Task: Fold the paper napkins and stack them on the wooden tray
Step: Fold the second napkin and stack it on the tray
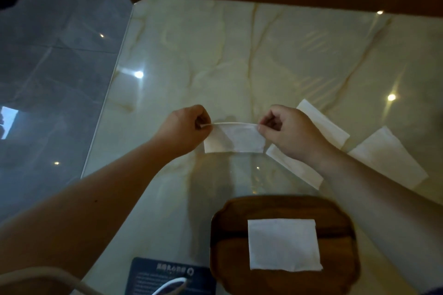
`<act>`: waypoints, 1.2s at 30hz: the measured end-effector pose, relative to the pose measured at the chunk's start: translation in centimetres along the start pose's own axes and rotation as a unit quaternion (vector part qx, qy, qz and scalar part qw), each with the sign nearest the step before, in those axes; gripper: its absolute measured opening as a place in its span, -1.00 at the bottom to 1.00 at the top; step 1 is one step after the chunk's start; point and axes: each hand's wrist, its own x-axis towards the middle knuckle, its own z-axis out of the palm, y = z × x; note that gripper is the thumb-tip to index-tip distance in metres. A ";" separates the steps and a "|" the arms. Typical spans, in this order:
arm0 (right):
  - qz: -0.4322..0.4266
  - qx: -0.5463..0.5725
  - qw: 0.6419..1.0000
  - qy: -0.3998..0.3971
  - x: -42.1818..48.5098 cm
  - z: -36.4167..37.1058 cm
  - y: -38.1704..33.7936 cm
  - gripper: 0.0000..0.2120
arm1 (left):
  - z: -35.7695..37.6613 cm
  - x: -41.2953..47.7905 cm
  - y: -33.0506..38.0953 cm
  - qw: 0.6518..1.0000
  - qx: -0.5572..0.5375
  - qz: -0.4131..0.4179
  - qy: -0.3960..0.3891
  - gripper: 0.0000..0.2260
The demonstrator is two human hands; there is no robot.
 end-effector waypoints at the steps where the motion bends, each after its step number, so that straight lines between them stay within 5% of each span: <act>1: 0.001 0.022 1.000 0.006 -0.6 -0.2 -0.1 -0.91 | 0.1 -0.5 0.5 1.000 -0.016 0.000 -0.011 -0.92; 6: 0.007 0.087 0.995 0.054 -4.4 -1.3 0.0 -0.96 | 0.8 -3.6 3.2 0.984 -0.176 -0.026 -0.033 -0.93; 13: 0.027 0.079 0.993 0.083 -11.2 -2.2 1.7 -0.91 | 3.9 -8.6 5.2 0.971 -0.225 -0.033 -0.079 -0.93; 31: 0.108 0.000 0.992 0.069 -19.4 1.0 6.8 -0.89 | 12.1 -13.4 3.6 0.971 -0.153 -0.058 -0.172 -0.90; 36: 0.076 -0.113 0.990 0.046 -19.1 0.7 7.5 -0.90 | 12.1 -12.8 3.4 0.988 0.022 0.023 -0.152 -0.89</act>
